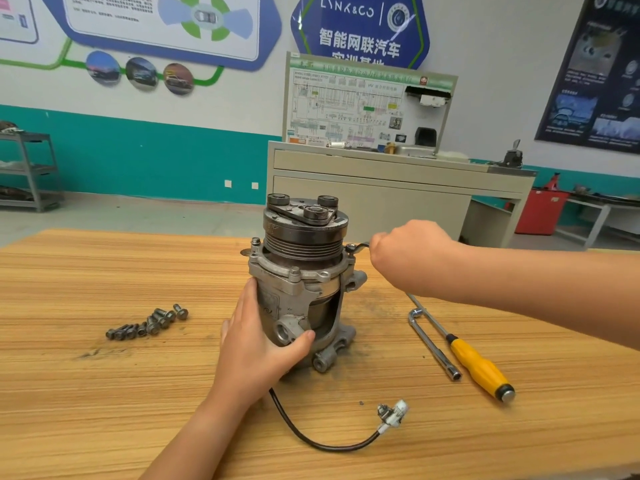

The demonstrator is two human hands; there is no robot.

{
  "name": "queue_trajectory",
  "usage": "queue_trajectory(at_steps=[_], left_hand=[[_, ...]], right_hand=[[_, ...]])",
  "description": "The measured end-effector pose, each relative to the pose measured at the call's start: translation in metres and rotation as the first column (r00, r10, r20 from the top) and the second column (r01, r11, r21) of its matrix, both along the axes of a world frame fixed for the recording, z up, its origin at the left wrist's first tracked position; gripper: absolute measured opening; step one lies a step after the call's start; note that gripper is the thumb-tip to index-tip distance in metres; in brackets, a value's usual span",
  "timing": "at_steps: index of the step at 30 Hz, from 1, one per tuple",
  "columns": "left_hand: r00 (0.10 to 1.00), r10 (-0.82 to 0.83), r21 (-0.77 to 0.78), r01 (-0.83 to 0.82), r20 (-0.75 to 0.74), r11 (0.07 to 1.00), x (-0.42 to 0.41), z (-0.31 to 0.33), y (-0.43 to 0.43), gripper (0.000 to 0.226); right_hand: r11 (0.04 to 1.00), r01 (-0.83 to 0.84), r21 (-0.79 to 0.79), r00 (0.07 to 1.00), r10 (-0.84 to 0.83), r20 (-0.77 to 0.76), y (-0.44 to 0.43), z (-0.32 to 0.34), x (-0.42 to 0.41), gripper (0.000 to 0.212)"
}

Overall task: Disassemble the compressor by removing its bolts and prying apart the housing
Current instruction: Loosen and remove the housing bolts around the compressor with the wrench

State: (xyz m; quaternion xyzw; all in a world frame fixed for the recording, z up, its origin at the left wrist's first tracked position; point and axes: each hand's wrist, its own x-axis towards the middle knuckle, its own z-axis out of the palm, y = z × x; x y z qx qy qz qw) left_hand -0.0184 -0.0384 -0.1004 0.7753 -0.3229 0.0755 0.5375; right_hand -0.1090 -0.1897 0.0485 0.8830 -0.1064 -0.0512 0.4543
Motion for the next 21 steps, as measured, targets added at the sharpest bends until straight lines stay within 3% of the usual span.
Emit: queue_trajectory(at_steps=[6,9,13,15,17,19,21], left_hand=[[0.997,-0.049,0.011,0.050,-0.055,0.999,0.015,0.001,0.005,0.106],[0.991,-0.095,-0.016,0.094,-0.096,0.995,0.020,0.000,0.007,0.106],[0.985,-0.138,-0.071,0.131,-0.099,0.989,0.023,-0.006,0.006,0.104],[0.986,-0.140,-0.088,0.132,-0.088,0.987,0.024,-0.008,0.004,0.103],[0.986,-0.145,-0.090,0.138,-0.081,0.986,0.026,-0.010,0.002,0.104],[0.988,-0.140,-0.081,0.134,-0.072,0.988,0.027,-0.011,0.002,0.105],[0.989,-0.135,-0.083,0.130,-0.055,0.988,0.029,-0.012,0.001,0.103]], right_hand=[[0.994,-0.105,-0.033,0.994,0.104,-0.023,-0.037,0.004,0.006,0.017],[0.994,-0.111,0.014,0.991,0.109,0.083,-0.057,-0.003,0.026,0.019],[0.958,-0.250,0.142,0.935,0.200,0.292,-0.074,-0.025,0.045,0.020],[0.912,-0.389,0.131,0.838,0.291,0.462,-0.082,-0.036,0.043,0.020],[0.800,-0.564,0.206,0.639,0.263,0.723,-0.087,-0.042,0.033,0.019],[0.731,-0.607,0.311,0.502,0.050,0.863,-0.092,-0.046,0.020,0.032],[0.732,-0.529,0.430,0.499,-0.142,0.855,-0.094,-0.060,0.008,0.040]])
